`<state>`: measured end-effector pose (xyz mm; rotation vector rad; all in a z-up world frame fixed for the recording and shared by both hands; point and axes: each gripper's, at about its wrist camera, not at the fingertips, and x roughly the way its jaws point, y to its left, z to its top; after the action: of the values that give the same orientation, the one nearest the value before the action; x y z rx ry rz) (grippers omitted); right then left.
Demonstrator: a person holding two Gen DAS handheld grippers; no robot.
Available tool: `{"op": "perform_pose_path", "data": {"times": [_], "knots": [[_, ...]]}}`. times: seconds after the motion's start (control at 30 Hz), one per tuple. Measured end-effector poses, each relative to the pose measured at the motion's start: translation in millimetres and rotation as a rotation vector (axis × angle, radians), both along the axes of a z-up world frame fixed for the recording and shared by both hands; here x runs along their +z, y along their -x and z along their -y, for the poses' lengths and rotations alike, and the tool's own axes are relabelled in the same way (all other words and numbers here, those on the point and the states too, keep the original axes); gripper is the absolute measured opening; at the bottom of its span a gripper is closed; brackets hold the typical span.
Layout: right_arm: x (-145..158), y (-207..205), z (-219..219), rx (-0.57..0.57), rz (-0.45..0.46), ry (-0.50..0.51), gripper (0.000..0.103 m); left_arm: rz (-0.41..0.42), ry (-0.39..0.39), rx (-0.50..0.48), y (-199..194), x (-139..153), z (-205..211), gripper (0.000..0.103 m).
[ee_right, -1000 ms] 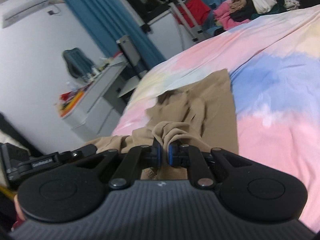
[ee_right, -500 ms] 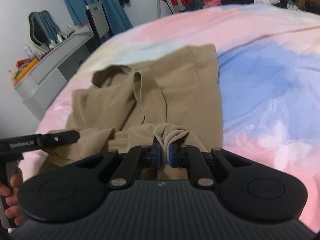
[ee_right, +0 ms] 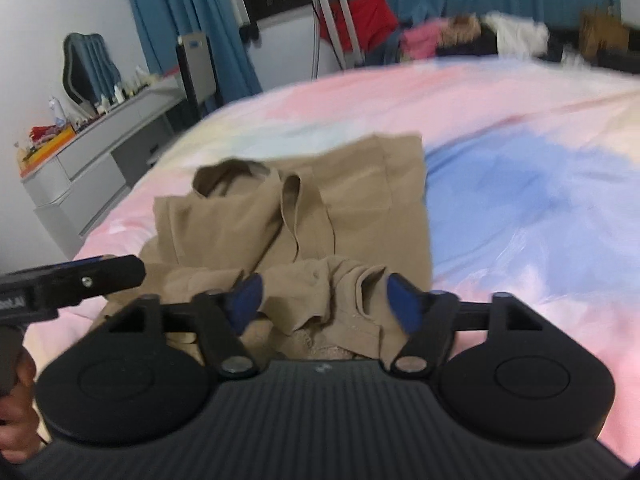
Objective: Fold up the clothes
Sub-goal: 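Open both tools and lift them away from the folded shirt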
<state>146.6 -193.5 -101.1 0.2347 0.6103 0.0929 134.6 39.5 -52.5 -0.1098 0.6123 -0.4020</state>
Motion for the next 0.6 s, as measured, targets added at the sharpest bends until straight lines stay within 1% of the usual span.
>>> {"op": "perform_pose_path", "data": {"times": [0.13,0.2,0.43,0.53,0.6], "knots": [[13.8,27.7,-1.4,-0.011,0.038,0.007,0.072,0.024,-0.002,0.009,32.4,12.5,-1.3,0.101],[20.3,41.9,-2.0,-0.016,0.054,0.007,0.072,0.036,-0.008,0.016,49.6,18.5,-2.3,0.101],[41.6,89.5,-3.6,-0.032,0.108,0.010,0.072,-0.026,0.006,0.042,98.3,26.8,-11.4,0.102],[42.7,95.0,-4.8,-0.032,0.112,0.010,0.072,-0.130,0.063,0.068,106.0,21.2,-18.9,0.102],[42.7,95.7,-6.0,-0.030,0.114,0.011,0.072,-0.204,0.119,0.087,105.3,12.6,-25.4,0.102]]}}
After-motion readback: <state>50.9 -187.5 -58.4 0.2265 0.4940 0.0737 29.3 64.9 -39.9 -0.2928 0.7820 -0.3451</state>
